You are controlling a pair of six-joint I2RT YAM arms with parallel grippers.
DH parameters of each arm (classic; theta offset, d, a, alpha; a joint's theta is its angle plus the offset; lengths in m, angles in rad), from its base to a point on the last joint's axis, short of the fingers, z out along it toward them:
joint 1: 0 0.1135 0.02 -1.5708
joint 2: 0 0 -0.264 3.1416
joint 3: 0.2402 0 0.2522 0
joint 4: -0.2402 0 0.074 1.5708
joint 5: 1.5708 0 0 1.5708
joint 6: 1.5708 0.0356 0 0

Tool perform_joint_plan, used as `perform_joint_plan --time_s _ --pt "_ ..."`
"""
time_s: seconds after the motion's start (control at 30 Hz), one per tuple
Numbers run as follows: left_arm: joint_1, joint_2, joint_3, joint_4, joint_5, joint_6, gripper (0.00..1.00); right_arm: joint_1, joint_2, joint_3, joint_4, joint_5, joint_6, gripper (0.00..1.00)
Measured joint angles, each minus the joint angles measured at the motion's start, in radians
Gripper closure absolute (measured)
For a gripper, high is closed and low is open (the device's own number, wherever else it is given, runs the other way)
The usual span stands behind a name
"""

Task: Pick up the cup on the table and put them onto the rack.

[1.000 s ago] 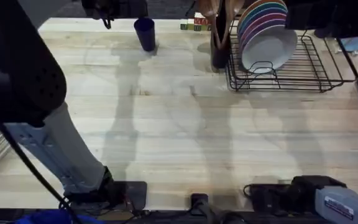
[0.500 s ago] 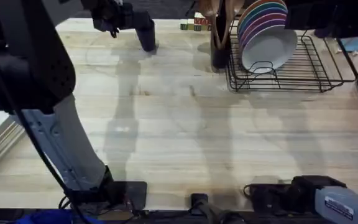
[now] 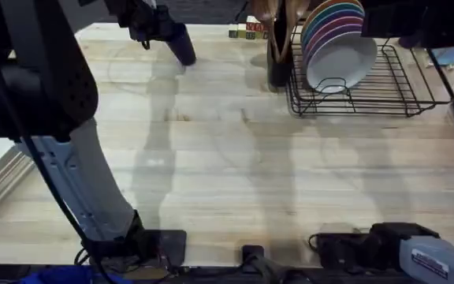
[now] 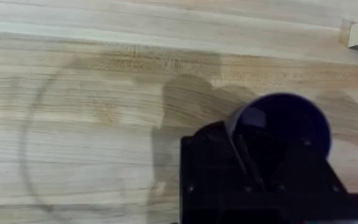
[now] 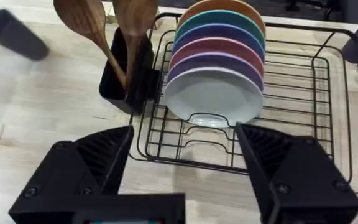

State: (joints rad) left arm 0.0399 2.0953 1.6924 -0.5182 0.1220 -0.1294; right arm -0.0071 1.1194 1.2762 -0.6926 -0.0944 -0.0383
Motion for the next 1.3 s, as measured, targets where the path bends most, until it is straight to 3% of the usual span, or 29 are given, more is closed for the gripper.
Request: perform_joint_plan --time_s 0.3,0.53,0.93,1.1,1.3 --pt "-0.002 0.0 0.004 -0.002 0.013 -0.015 0.958 0.0 0.0 0.0 0.001 0.0 0.0 0.005" --pt "-0.002 -0.03 0.008 -0.08 0.012 -0.018 0.958 0.0 0.0 0.0 0.031 0.0 0.0 0.005" --pt "-0.008 -0.185 0.008 -0.187 0.009 -0.013 0.959 0.0 0.0 0.0 0.031 0.0 -0.023 0.006" --pt "-0.042 -0.226 0.008 -0.215 0.002 0.007 0.959 0.0 0.0 0.0 0.031 0.0 -0.029 0.006" --pt "-0.116 -0.292 0.008 -0.247 -0.03 0.039 0.959 0.0 -0.007 0.0 0.013 0.0 -0.04 0.006"
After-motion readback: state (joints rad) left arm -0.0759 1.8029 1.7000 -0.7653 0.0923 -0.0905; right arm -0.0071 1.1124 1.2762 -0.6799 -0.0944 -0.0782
